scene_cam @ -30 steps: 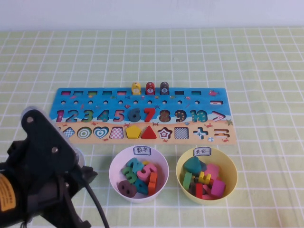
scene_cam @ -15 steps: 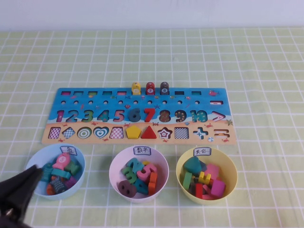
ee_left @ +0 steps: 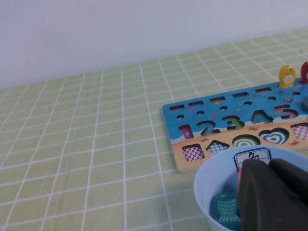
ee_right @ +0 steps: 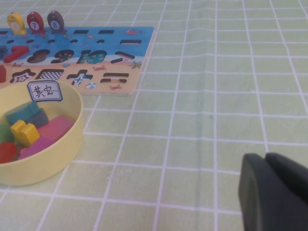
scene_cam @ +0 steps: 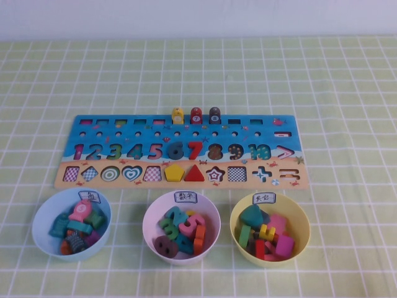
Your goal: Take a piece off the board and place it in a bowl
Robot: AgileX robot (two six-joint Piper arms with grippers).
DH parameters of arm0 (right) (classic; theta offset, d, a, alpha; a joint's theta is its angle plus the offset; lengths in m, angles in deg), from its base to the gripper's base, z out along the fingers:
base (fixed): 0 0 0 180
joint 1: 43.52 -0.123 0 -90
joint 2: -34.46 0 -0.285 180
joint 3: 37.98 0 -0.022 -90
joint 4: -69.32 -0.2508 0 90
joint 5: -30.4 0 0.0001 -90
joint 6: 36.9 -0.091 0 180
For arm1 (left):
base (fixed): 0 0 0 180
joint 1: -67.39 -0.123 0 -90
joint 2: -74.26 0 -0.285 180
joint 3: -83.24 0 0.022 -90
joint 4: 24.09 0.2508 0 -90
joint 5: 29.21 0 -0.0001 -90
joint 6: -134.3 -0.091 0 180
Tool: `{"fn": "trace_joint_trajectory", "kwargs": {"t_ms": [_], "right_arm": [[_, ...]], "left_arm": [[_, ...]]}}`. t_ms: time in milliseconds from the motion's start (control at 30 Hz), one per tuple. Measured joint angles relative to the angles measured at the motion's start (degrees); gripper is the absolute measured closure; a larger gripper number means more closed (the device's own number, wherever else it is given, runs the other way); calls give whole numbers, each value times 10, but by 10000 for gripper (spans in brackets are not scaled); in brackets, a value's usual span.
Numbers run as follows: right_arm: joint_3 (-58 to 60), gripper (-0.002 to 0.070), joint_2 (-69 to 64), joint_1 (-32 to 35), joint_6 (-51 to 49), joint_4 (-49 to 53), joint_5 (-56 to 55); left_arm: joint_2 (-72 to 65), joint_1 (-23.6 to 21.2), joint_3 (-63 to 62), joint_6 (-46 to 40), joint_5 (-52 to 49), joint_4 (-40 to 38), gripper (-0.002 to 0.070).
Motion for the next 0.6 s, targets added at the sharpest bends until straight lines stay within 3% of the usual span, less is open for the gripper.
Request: {"fn": "trace_joint_trajectory", "kwargs": {"t_ms": [367,600], "right_arm": [[0,694,0,0,0,0,0],[0,694,0,0,0,0,0]], "left_arm": [[30,-68,4,0,-85,-7,678],[30,-72,4,-3,-137,-59,678]]}}
